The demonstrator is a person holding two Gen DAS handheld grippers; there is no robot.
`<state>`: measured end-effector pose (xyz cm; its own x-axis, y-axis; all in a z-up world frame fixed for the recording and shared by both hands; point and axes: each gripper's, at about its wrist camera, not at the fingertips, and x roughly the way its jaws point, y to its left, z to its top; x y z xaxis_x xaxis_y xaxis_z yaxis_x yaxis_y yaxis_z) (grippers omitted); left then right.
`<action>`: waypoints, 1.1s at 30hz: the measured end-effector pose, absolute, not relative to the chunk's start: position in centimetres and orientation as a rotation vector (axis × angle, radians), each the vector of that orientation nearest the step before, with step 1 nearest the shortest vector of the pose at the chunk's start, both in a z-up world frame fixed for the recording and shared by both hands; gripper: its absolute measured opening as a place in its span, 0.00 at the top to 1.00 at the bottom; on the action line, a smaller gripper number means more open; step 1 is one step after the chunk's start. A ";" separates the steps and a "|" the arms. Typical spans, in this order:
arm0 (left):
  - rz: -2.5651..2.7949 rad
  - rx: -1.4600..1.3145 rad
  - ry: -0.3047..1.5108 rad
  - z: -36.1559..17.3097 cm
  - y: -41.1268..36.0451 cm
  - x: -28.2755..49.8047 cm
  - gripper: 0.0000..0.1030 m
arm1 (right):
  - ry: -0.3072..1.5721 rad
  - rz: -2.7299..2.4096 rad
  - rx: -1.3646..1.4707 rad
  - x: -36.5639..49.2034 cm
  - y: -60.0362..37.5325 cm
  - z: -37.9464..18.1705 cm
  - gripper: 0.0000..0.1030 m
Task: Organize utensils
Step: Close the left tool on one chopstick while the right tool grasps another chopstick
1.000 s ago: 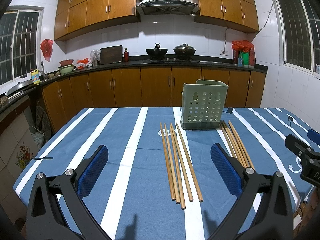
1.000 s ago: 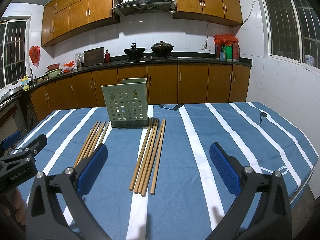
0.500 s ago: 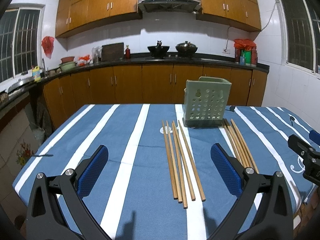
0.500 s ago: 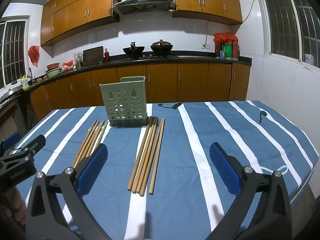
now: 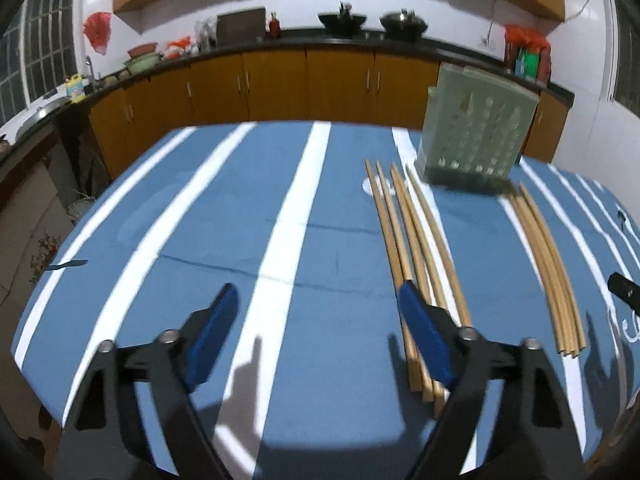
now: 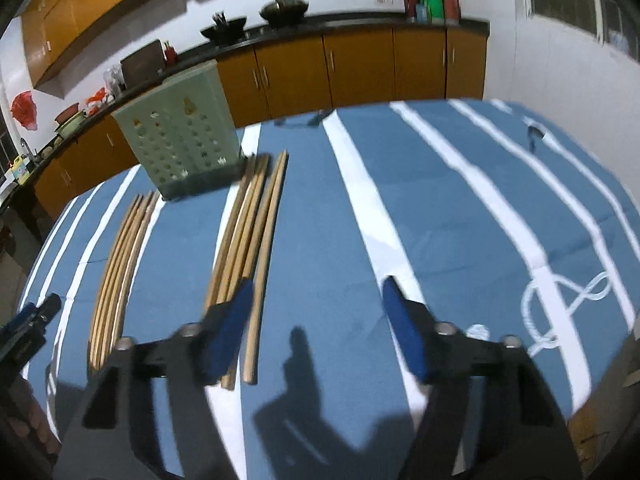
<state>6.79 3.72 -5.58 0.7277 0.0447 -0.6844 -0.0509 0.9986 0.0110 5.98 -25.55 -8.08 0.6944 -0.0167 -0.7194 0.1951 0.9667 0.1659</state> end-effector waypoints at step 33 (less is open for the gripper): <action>-0.164 0.012 0.912 -7.4 0.8 10.0 0.84 | 0.923 -0.037 0.183 10.8 -24.1 -10.3 0.92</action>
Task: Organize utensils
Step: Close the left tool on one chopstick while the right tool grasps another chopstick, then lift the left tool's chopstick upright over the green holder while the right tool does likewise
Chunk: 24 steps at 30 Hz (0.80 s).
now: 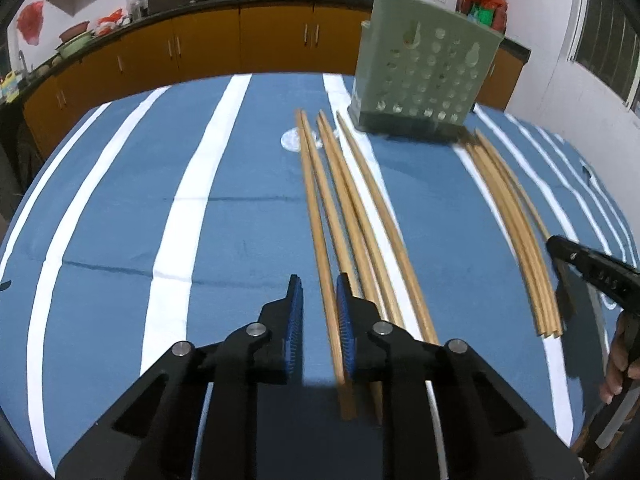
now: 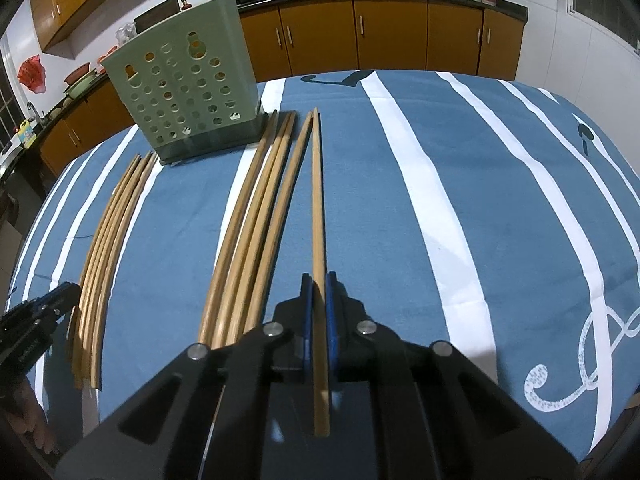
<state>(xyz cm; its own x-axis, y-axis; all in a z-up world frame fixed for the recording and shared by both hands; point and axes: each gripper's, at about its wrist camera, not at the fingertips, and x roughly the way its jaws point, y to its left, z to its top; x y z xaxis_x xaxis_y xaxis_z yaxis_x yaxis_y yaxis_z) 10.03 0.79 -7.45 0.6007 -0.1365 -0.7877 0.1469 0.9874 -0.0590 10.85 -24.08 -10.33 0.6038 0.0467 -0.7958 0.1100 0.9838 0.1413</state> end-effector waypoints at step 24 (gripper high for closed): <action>-0.142 0.036 0.894 -7.6 2.9 11.9 0.92 | 0.879 -0.082 0.131 12.5 -25.9 -10.5 0.92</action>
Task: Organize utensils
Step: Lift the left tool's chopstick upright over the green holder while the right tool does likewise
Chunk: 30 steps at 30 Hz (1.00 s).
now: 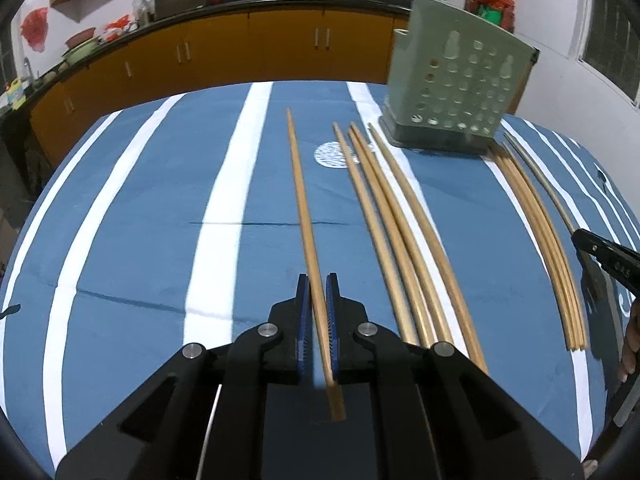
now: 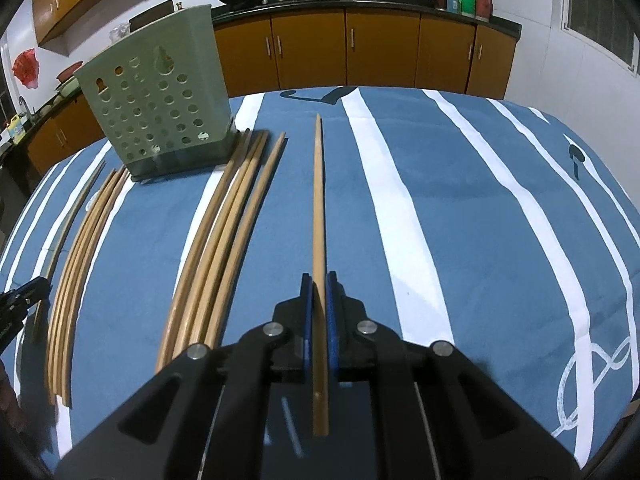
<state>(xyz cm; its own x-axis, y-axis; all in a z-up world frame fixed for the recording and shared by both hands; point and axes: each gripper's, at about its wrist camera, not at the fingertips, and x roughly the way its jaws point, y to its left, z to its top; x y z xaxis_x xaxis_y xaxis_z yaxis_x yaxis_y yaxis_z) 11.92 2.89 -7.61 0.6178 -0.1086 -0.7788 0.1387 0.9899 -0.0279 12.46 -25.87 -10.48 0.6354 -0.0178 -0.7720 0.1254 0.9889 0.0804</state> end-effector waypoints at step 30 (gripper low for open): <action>-0.096 -0.058 0.626 2.7 5.6 12.1 0.93 | 0.613 -0.078 0.176 10.5 -27.6 -0.2 0.92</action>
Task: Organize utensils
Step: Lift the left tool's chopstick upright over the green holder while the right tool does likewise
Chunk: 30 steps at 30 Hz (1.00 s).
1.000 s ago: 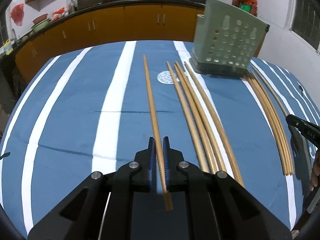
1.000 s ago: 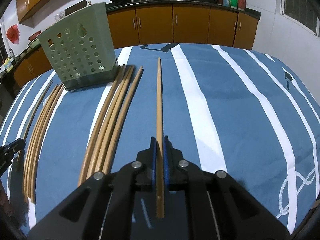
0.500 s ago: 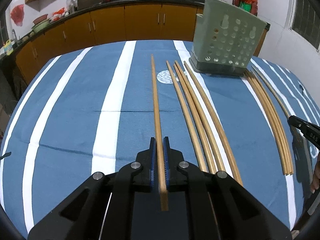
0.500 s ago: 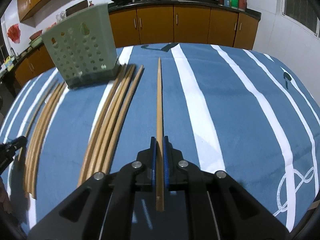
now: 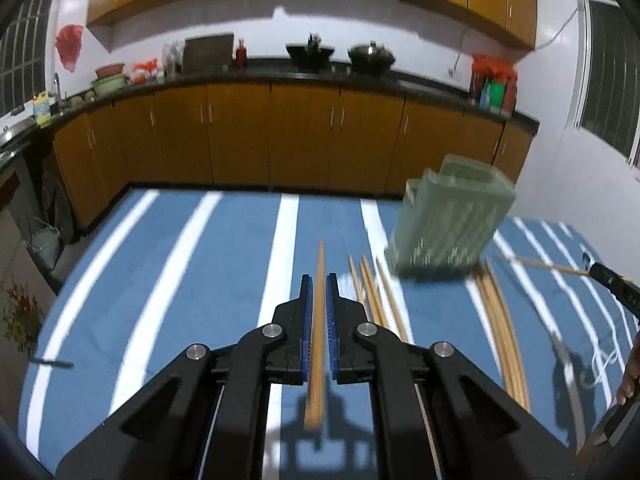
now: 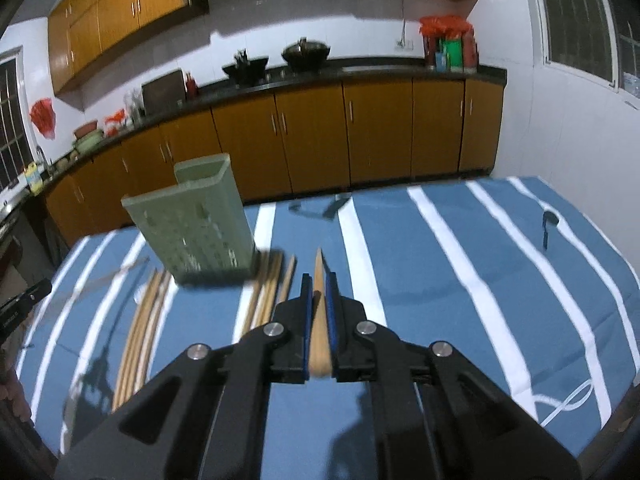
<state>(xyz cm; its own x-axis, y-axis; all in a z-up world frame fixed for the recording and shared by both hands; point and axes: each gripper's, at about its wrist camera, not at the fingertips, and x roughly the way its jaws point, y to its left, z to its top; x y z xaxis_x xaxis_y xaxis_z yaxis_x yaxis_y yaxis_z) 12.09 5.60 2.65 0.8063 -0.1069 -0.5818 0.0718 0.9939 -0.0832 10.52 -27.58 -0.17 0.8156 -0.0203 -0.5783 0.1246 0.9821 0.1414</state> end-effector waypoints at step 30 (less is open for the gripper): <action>-0.200 0.095 0.896 -7.8 3.1 11.9 0.80 | 0.577 -0.053 0.191 10.3 -27.1 1.4 0.92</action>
<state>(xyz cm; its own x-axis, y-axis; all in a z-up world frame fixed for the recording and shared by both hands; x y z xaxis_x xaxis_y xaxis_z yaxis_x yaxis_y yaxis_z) 11.95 3.05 -7.76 0.6079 -0.1331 -0.7828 0.2121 0.9772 -0.0014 10.33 -27.12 1.37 0.8371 0.0041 -0.5471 0.1029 0.9809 0.1649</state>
